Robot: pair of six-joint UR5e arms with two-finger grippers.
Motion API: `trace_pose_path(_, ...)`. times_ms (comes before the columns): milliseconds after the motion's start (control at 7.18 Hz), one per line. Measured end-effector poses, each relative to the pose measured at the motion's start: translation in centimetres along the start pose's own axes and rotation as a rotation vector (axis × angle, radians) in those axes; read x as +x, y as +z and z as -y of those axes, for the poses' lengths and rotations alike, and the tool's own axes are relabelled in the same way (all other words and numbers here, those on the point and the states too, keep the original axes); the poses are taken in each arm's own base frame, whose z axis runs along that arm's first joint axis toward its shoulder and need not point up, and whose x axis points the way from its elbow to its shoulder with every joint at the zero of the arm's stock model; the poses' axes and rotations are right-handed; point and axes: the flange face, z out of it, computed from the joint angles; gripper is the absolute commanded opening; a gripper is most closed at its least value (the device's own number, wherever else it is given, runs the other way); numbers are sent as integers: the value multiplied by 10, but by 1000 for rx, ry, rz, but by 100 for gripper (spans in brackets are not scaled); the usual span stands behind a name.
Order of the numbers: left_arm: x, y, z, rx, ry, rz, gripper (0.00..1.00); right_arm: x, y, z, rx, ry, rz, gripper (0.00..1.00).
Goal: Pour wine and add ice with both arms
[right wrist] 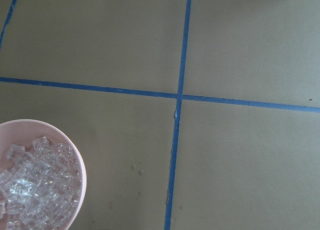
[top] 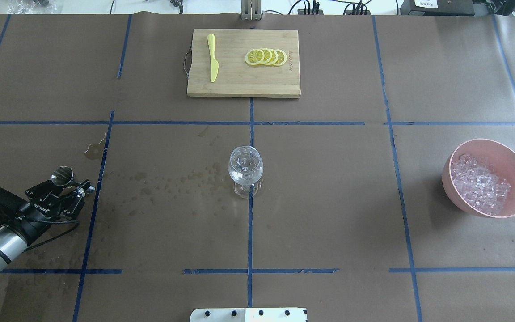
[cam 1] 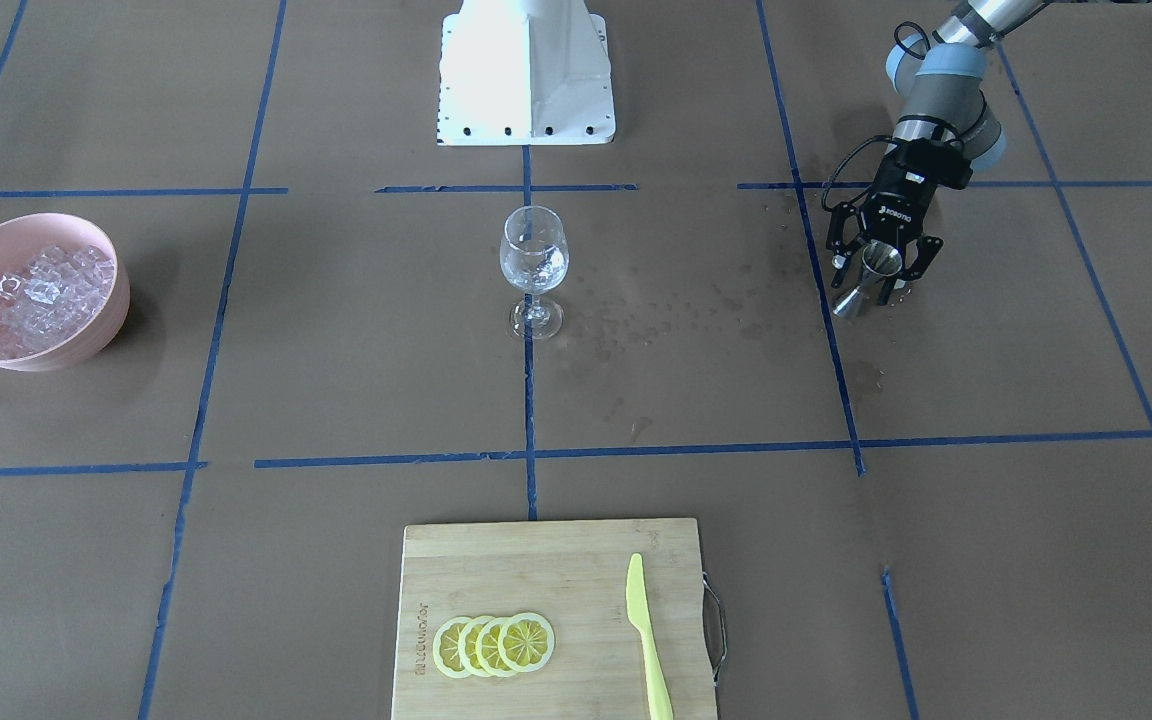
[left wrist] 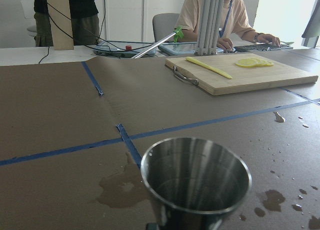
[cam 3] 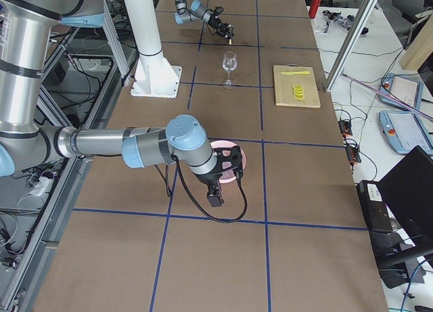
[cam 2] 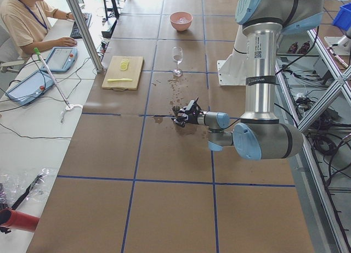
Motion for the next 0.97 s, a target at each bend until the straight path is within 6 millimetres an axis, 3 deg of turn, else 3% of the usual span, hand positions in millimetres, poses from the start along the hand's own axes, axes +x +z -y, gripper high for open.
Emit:
trace_pose_path(279, 7, -4, 18, 39, -18, -7, 100, 0, 0, 1, 1, 3, 0, 100)
trace_pose_path(557, 16, -12, 49, 146, 13, 1, 100, 0, 0, 1, 1, 5, 0, 100)
trace_pose_path(975, 15, -18, 69, 215, 64, 8, 100, 0, 0, 1, 1, 7, 1, 100)
